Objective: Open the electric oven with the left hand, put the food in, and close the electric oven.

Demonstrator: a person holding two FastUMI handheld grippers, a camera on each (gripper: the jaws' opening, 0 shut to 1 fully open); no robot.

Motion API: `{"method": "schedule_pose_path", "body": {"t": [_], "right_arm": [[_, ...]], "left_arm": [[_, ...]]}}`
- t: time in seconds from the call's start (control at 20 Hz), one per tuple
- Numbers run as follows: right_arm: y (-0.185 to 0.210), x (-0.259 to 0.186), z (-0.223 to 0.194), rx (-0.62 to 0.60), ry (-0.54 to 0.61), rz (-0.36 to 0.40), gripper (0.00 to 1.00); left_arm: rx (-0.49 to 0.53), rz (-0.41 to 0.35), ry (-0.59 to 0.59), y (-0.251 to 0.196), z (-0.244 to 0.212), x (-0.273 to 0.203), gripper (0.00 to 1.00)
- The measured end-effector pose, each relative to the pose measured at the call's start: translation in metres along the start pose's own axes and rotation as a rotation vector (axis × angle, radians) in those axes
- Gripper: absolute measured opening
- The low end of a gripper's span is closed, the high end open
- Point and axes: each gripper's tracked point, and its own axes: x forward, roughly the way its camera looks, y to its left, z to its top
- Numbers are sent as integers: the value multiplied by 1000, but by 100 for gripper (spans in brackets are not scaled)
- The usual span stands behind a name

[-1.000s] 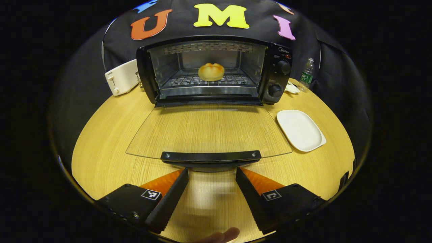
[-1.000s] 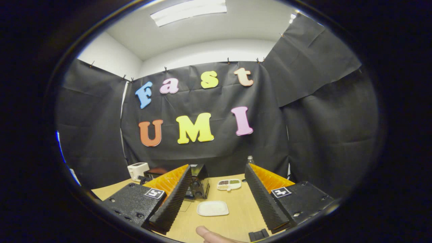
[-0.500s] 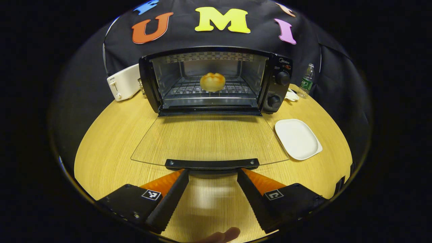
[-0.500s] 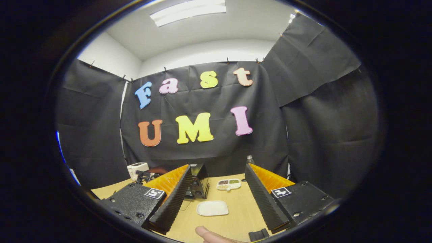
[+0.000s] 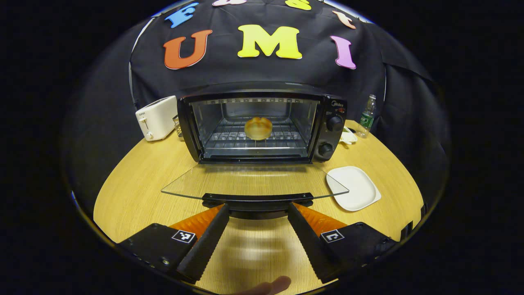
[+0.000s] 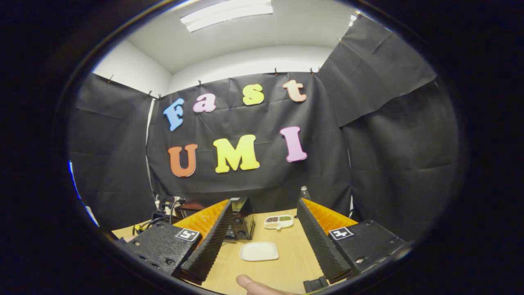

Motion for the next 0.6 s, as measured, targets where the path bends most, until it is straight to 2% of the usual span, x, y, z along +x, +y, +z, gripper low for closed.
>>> {"method": "schedule_pose_path", "body": {"t": [0.15,0.6], "right_arm": [[0,2,-3,-2,10,2,96],[-1,3,-6,-6,20,-2,96]], "left_arm": [[-21,-6,-11,2,12,-3,96],[-74,-42,-184,12,74,0,98]]}}
